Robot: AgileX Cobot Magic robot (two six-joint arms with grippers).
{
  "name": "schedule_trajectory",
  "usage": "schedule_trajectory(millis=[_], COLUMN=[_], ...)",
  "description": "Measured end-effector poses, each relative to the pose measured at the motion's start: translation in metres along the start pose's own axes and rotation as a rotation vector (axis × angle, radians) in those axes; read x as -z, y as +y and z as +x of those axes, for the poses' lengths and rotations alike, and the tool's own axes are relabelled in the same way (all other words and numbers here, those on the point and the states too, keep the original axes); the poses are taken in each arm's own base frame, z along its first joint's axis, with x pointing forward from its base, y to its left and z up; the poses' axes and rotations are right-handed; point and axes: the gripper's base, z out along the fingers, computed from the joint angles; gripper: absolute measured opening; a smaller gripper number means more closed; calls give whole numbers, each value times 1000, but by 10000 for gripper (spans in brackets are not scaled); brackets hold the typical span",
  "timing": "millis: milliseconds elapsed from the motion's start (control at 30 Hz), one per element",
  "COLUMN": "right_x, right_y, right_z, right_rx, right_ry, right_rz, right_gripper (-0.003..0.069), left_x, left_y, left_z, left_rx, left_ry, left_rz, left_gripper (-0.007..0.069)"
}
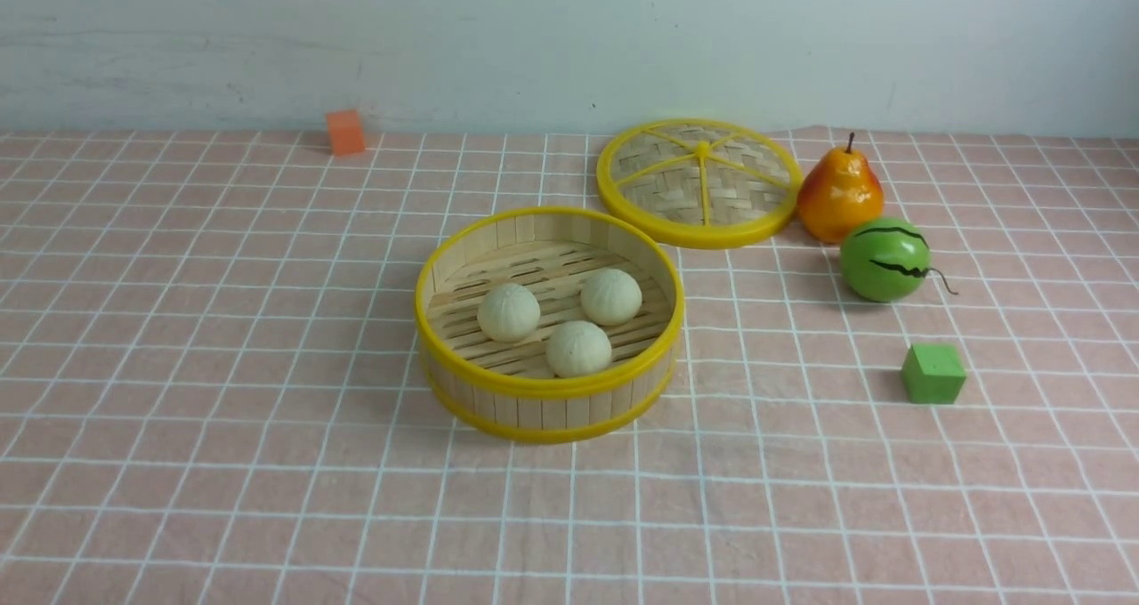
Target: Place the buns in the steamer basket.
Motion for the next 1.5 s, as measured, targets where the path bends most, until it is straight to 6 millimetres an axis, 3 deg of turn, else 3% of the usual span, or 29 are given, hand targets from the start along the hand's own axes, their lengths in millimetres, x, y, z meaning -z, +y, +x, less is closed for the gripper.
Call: schedule_trajectory(millis=[433, 733, 1500], right_x=[0, 0, 0], right_y=[0, 0, 0], right_z=[0, 0, 0], right_rx=[0, 0, 0], right_ry=[0, 0, 0], right_rz=[0, 0, 0], right_gripper=[64, 73, 104], left_x=[0, 1, 0], left_y=[1, 8, 4], left_z=[0, -2, 0], left_rx=[-26, 12, -6], left_ry=[-4, -31, -9], left_rz=[-15, -130, -73], left_gripper=[-13, -13, -1])
